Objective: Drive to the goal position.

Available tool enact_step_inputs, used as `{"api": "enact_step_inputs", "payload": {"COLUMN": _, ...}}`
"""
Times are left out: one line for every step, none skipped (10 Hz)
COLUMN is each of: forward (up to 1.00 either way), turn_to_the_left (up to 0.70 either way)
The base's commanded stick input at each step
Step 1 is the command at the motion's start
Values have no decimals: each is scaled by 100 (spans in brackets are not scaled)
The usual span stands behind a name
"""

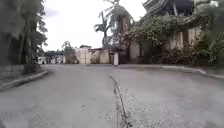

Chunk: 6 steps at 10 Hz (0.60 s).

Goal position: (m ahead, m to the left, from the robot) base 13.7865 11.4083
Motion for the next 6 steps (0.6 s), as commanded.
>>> {"api": "enact_step_inputs", "payload": {"forward": 100, "turn_to_the_left": 16}}
{"api": "enact_step_inputs", "payload": {"forward": 100, "turn_to_the_left": -21}}
{"api": "enact_step_inputs", "payload": {"forward": 100, "turn_to_the_left": -21}}
{"api": "enact_step_inputs", "payload": {"forward": 100, "turn_to_the_left": -21}}
{"api": "enact_step_inputs", "payload": {"forward": 100, "turn_to_the_left": -21}}
{"api": "enact_step_inputs", "payload": {"forward": 100, "turn_to_the_left": -21}}
